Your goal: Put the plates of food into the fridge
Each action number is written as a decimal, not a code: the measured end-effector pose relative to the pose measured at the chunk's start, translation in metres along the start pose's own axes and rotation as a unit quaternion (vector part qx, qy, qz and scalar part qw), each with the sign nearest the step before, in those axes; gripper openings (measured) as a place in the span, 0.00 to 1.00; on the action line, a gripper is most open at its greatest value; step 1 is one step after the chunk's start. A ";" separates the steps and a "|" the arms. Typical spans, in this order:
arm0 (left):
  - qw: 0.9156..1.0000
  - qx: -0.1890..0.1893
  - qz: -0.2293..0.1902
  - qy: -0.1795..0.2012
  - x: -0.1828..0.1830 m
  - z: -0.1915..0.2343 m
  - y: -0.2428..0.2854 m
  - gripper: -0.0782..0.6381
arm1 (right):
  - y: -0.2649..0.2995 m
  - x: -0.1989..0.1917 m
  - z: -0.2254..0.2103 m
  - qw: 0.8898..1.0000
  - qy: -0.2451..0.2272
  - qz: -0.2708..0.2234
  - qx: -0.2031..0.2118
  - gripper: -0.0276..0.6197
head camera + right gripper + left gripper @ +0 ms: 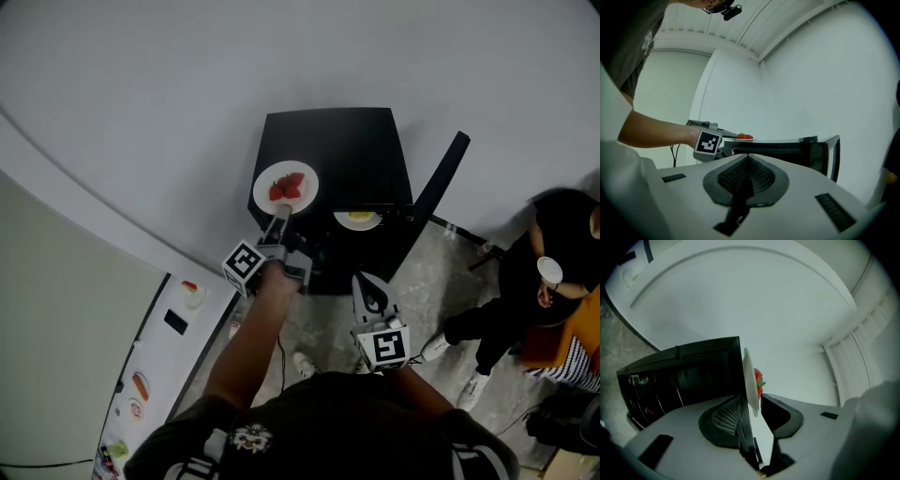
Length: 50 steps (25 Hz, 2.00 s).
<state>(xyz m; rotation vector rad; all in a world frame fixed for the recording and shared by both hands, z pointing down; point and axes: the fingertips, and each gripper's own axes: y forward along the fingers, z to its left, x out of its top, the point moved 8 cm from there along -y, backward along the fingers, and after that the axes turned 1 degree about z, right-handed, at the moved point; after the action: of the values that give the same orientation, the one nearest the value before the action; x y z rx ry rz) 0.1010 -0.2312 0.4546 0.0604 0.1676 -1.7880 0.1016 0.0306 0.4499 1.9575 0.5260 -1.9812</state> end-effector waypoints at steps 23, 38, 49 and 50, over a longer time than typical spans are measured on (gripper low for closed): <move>0.999 0.014 -0.035 -0.011 -0.036 -0.016 -0.043 0.16 | -0.032 -0.014 -0.019 0.998 0.002 0.027 0.054 0.08; 0.996 0.005 -0.078 -0.038 -0.084 -0.001 -0.126 0.16 | -0.032 -0.025 -0.023 0.993 -0.008 0.051 0.106 0.08; 0.995 0.061 -0.065 -0.048 -0.081 0.065 -0.119 0.15 | -0.011 -0.045 -0.035 0.994 -0.007 0.077 0.079 0.08; 0.995 0.063 -0.064 -0.049 -0.079 0.070 -0.116 0.15 | -0.008 -0.047 -0.035 0.994 -0.003 0.078 0.076 0.08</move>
<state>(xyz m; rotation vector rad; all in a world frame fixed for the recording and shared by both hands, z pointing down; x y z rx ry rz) 0.0090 -0.1407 0.5440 0.0524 -0.0131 -1.9235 0.1303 0.0525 0.4970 2.0124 0.2183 -1.9784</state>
